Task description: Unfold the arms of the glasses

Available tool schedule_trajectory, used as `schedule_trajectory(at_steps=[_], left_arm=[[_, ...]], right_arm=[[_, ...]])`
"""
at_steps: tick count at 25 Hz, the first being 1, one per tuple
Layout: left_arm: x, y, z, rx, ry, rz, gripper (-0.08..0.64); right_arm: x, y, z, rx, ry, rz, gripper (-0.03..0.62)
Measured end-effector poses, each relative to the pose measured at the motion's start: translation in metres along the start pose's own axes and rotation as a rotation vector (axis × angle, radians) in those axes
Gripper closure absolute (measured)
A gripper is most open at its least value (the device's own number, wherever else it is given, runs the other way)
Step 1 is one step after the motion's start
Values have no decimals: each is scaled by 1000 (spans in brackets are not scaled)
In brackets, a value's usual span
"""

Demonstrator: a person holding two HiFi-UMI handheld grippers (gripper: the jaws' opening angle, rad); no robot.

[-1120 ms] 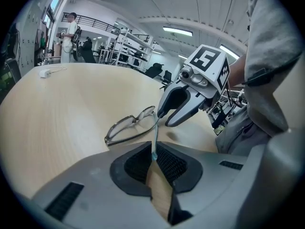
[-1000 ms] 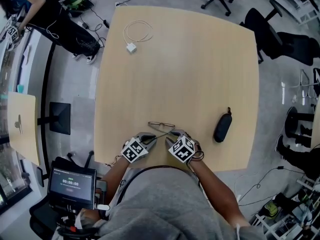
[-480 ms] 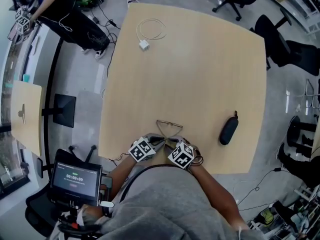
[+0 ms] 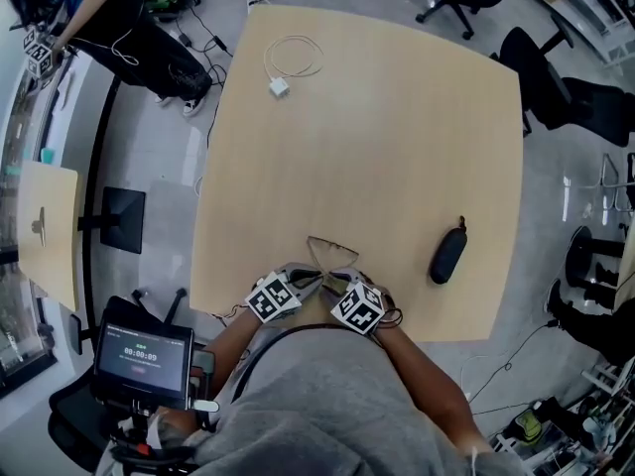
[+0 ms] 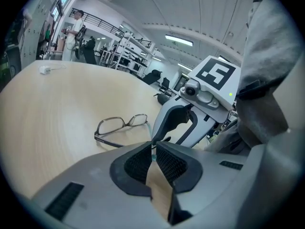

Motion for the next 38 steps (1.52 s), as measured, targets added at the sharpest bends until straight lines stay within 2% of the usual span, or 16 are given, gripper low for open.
schedule_trajectory(at_steps=[4, 8, 12, 15, 18, 20, 27, 34, 38], left_arm=[[-29, 3, -7, 5, -50, 52, 552], [-40, 10, -5, -17, -31, 107, 552], [-29, 15, 13, 7, 42, 143, 552], [-15, 18, 24, 10, 139, 172, 552], [-2, 22, 31, 26, 251, 165, 551], [3, 24, 31, 31, 293, 157, 552], [3, 25, 24, 33, 306, 161, 552], [6, 26, 16, 32, 304, 162, 552], [7, 27, 17, 49, 294, 169, 551]], right_arm=[[2, -4, -4, 29, 1, 14, 462], [-1, -6, -3, 38, -1, 23, 462], [-8, -2, 7, 20, 9, -2, 460], [-9, 5, 18, 4, 39, -13, 448], [-5, 9, 25, -9, 68, -5, 442], [-4, 10, 26, -12, 70, -1, 442], [6, 5, 11, 16, 99, 4, 442], [23, -5, -6, 46, 131, 49, 442], [16, -5, -12, 51, 114, 39, 442]])
Point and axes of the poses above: the fingertips, and each gripper's own axes: z forward along the fingers, y to its left, x out of its underside, the point moved 8 cm from there along -z, backward along the fingers, and after that the axes turned 9 degrees about -y, right-handed, at the moved point
